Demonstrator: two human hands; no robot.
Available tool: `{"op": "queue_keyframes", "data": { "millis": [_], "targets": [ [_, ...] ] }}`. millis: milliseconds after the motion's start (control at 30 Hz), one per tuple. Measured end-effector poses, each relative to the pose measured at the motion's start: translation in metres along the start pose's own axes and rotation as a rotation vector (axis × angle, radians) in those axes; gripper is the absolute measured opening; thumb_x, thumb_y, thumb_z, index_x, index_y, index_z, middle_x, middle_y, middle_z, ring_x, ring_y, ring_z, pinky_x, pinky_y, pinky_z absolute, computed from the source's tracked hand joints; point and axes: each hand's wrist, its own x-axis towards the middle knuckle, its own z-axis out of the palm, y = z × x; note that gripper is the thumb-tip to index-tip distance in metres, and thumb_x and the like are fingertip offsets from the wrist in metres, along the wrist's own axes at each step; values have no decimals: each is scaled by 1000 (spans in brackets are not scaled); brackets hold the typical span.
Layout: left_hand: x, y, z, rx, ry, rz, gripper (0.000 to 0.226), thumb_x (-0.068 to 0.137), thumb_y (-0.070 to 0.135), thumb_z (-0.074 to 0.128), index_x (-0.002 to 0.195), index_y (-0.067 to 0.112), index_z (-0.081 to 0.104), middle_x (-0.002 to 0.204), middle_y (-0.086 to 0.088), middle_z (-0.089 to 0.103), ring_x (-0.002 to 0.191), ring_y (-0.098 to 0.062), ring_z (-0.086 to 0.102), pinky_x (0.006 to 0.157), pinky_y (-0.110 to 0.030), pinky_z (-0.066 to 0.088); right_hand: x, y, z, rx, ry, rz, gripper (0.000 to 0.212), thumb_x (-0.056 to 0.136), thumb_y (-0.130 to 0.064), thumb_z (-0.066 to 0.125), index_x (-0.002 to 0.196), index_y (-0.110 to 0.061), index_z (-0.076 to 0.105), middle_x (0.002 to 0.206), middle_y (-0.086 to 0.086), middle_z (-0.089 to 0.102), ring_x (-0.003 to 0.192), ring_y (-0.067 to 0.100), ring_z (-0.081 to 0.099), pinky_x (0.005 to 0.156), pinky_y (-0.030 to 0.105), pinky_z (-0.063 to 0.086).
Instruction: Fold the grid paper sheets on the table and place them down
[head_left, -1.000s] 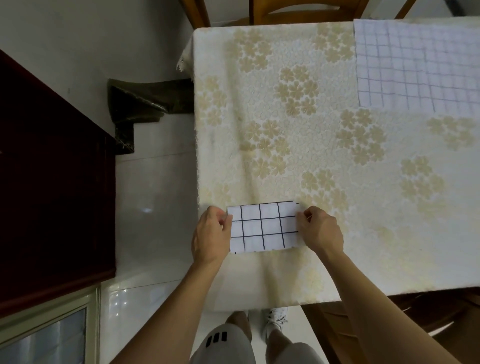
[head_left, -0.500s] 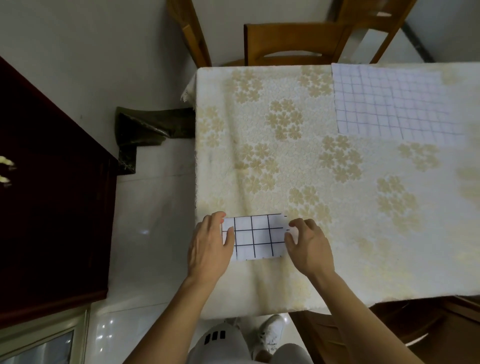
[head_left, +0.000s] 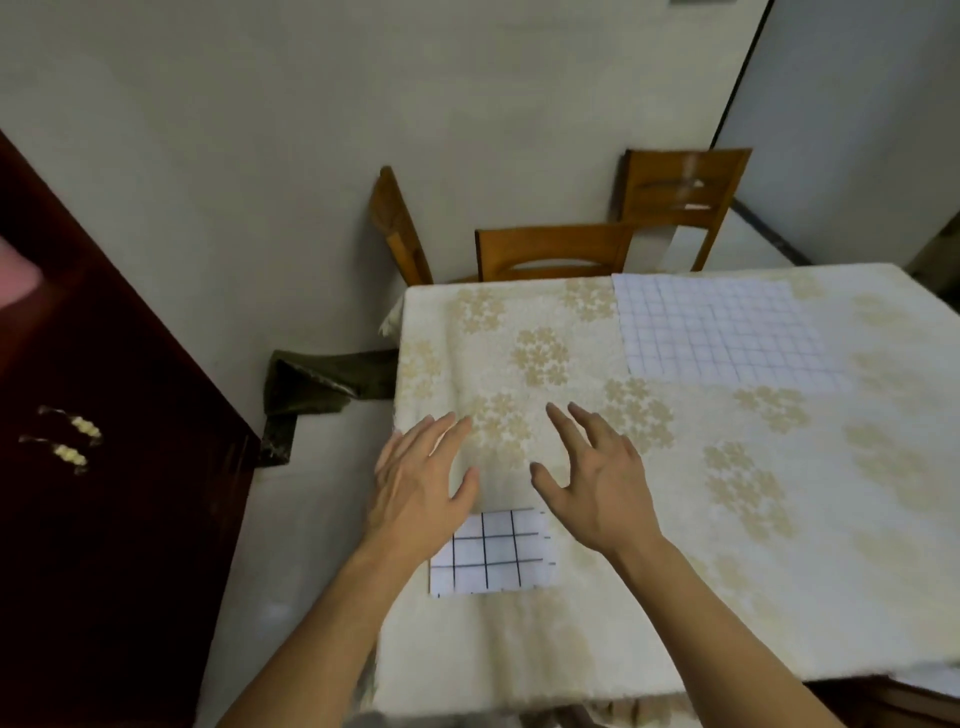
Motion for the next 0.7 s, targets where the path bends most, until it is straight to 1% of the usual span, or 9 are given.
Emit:
{"op": "queue_keyframes", "data": {
  "millis": [100, 200, 300, 367, 467, 533, 633, 700],
  "targets": [
    [16, 14, -40, 84, 42, 62, 66, 90, 56, 28, 147, 27, 44, 150, 2, 47, 140, -20, 40, 119, -44, 24, 11, -12, -41, -19, 70, -56, 77, 83, -67, 27, 153, -36, 23, 160, 0, 29, 148, 24, 24, 118, 54, 23],
    [31, 29, -83, 125, 118, 115, 66, 90, 58, 28, 147, 28, 43, 151, 4, 46, 142, -18, 38, 120, -45, 24, 18, -26, -81, -41, 153, -106, 76, 84, -69, 25, 154, -39, 18, 162, -2, 22, 150, 22, 19, 120, 53, 20],
    [41, 49, -118, 128, 186, 151, 67, 90, 58, 28, 148, 29, 41, 152, 6, 45, 143, -16, 36, 121, -45, 24, 16, -38, -118, -23, 244, -139, 75, 85, -68, 28, 153, -39, 19, 162, -3, 24, 149, 21, 21, 118, 53, 24],
    [45, 65, -133, 114, 223, 186, 66, 90, 58, 28, 148, 30, 41, 151, 7, 45, 143, -15, 36, 121, -45, 23, 10, -41, -138, -8, 284, -143, 73, 85, -67, 29, 152, -41, 20, 161, -4, 26, 148, 19, 22, 118, 52, 25],
    [47, 92, -141, 69, 237, 255, 68, 89, 61, 26, 149, 32, 39, 152, 9, 44, 143, -13, 35, 122, -44, 22, -4, -35, -159, -9, 326, -100, 71, 87, -68, 30, 152, -43, 19, 161, -8, 25, 149, 16, 20, 121, 48, 20],
    [49, 110, -140, 28, 226, 305, 68, 89, 62, 25, 149, 33, 39, 152, 10, 44, 143, -12, 35, 122, -44, 23, -17, -25, -171, -21, 363, -49, 71, 86, -70, 27, 152, -44, 19, 161, -10, 24, 149, 15, 18, 121, 46, 18],
    [53, 137, -128, -12, 193, 381, 67, 89, 62, 26, 149, 35, 38, 151, 11, 44, 143, -12, 35, 122, -43, 23, -44, -5, -185, -44, 395, 66, 75, 82, -73, 19, 151, -45, 18, 162, -12, 20, 150, 13, 14, 123, 45, 16],
    [54, 156, -117, -41, 175, 439, 65, 89, 61, 29, 148, 35, 40, 151, 12, 45, 142, -12, 37, 121, -41, 24, -63, 12, -192, -50, 429, 151, 75, 82, -72, 19, 151, -45, 19, 162, -12, 20, 150, 14, 14, 122, 46, 17]
  ]
}}
